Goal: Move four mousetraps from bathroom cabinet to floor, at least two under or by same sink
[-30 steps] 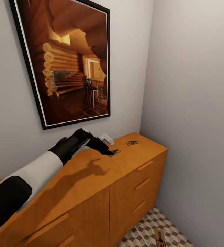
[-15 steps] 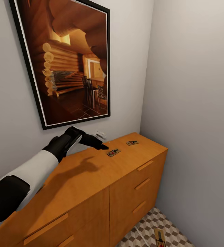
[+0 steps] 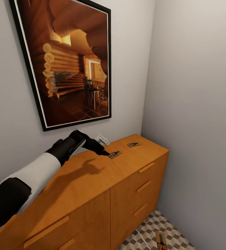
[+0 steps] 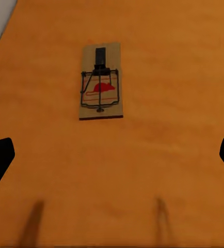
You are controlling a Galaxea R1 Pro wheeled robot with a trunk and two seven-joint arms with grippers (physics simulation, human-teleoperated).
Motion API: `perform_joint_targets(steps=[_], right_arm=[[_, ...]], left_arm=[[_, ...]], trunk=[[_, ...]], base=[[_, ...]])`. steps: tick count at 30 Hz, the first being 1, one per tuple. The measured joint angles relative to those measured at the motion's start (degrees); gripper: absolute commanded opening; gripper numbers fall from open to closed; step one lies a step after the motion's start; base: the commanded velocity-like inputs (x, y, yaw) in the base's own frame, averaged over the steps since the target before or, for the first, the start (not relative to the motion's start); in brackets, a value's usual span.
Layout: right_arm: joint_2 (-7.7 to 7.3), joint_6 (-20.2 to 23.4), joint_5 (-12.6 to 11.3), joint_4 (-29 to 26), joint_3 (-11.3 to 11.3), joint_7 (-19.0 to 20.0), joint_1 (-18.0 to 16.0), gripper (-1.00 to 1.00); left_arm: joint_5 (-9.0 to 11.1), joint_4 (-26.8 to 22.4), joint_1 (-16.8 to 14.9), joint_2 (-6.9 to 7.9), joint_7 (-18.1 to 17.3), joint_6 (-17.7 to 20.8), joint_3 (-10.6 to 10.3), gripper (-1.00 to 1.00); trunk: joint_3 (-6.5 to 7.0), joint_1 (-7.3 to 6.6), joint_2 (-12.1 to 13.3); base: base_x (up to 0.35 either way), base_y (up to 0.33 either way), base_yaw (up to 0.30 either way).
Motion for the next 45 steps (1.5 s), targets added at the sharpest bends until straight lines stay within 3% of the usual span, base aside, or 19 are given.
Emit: perform_joint_targets(steps=[13, 37, 45], right_arm=[[0.10, 0.0, 0.0, 0.0, 0.0, 0.0, 0.0, -1.00], [0.20, 0.0, -0.1, 0.0, 0.0, 0.0, 0.0, -1.00], [0.21, 0.0, 0.0, 0.0, 0.0, 0.0, 0.0, -1.00]], left_arm=[[-0.2, -0.1, 0.0, 0.05, 0.0, 0.0, -1.0, 1.00], [-0.9, 0.2, 0.0, 0.00, 0.0, 0.0, -1.1, 1.00], [-1.1, 0.2, 0.0, 0.00, 0.0, 0.0, -3.7, 1.00]], trunk=[[-0.07, 0.00, 0.0], [-1.99, -0.03, 0.0], [-2.06, -0.02, 0.0]], base=[[0.000, 0.000, 0.000], [0.056, -0.007, 0.000], [0.263, -0.075, 0.000]])
